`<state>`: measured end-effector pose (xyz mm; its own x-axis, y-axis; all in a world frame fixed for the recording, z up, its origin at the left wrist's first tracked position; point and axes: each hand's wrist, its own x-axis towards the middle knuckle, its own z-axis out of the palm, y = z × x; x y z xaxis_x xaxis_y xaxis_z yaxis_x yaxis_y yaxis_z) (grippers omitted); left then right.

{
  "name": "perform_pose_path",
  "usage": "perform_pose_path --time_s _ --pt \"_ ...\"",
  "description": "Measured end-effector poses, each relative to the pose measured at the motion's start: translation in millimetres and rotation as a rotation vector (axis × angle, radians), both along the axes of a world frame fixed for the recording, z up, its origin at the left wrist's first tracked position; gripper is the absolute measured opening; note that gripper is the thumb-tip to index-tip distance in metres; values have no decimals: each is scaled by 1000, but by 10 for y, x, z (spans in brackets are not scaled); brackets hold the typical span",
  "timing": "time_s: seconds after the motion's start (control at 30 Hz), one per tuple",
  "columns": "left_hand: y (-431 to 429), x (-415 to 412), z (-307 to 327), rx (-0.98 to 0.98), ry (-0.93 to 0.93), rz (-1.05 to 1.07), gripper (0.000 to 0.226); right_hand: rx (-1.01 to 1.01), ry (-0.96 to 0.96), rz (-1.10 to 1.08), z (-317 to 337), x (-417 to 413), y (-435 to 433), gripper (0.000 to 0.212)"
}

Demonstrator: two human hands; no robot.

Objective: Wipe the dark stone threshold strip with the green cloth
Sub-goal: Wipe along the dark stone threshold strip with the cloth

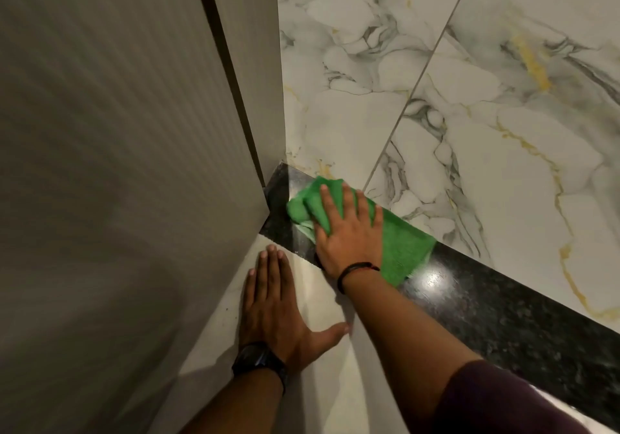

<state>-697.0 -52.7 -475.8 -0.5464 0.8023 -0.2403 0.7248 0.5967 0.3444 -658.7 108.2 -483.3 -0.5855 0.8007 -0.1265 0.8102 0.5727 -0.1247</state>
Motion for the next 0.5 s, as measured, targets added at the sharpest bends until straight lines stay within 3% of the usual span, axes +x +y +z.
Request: perform_pose_path --time_s 0.13,0.27,0.37,0.5 --pt "7 -26 19 -12 18 -6 139 -1 -1 201 17 -130 -167 66" --pt "2 -17 31 -37 31 19 145 -19 47 280 6 280 -277 66" --pt "0 -13 28 -35 43 11 148 -9 50 188 -41 702 -234 65" --pt "3 -13 -5 -50 60 12 147 41 15 -120 -18 858 27 62"
